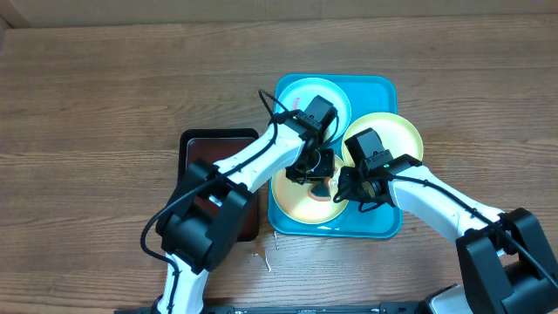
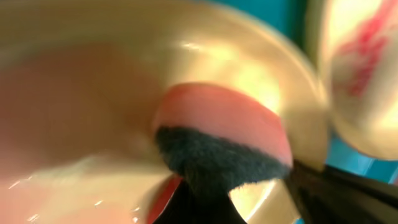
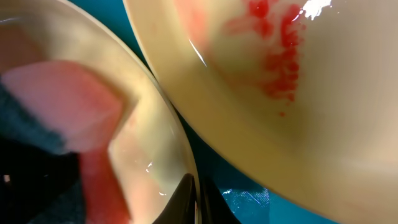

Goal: Clean dirty plates on tray and stack at the side
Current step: 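Scrub the front yellow plate with the held sponge using the left gripper, then return the sponge to the black tray and release it with the left gripper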

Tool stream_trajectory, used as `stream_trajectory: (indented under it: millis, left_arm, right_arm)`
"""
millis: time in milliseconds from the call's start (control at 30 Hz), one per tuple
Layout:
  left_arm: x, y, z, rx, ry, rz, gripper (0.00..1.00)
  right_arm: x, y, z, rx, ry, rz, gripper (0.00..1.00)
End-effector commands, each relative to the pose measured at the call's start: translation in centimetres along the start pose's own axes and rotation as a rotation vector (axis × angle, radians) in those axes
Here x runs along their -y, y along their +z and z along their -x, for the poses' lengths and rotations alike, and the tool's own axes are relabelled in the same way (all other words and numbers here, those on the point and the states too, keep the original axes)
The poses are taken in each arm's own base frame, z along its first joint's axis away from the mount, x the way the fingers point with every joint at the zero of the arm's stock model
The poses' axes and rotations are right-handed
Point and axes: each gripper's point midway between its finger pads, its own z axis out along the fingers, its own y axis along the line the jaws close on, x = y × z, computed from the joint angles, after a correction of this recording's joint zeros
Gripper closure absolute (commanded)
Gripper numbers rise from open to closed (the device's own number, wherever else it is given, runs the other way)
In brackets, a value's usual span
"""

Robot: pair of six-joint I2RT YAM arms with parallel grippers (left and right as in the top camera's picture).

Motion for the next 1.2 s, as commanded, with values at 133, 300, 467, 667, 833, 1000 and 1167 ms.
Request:
stream_trajectory:
  millis: [133, 300, 467, 667, 833, 1000, 1167]
  left_arm:
    - [-5.9, -1.0, 0.7, -0.02, -0.142, 0.147, 0.96]
    - [-7.1, -2.6, 0.1, -0.068, -0.114, 0.168, 0.96]
    - [-5.4, -6.2, -0.4, -0.051, -0.058, 0.117, 0.96]
    - [-4.2, -13.4, -1.0, 0.079, -0.004, 0.04, 0.96]
    - [-9.7, -19.1, -1.7, 0.202, -0.098, 0.191, 0.96]
    - [-14.8, -20.1, -2.1, 0.213, -0.195, 0.334, 0.96]
    - [-17.7, -15.9, -2.3, 0.178, -0.237, 0.354, 0.96]
  right_arm:
    - [1.9, 0.6, -0.4, -0.004, 0.009, -0.088, 0.96]
    - [1.9, 0.6, -0.4, -0.004, 0.009, -0.087, 0.96]
    - [1.9, 0.6, -0.4, -0.003, 0.009, -0.088, 0.96]
    - [2.0, 0.6, -0.5, -0.006, 0.009, -0.09, 0.96]
    - [2.0, 0.6, -0.5, -0.007, 0.009, -0.09, 0.96]
    - [1.9, 0.6, -0.4, -0.006, 0.009, -0.089, 0.96]
    - [1.8, 0.6, -0.2, 0.004, 0.001, -0.083, 0.96]
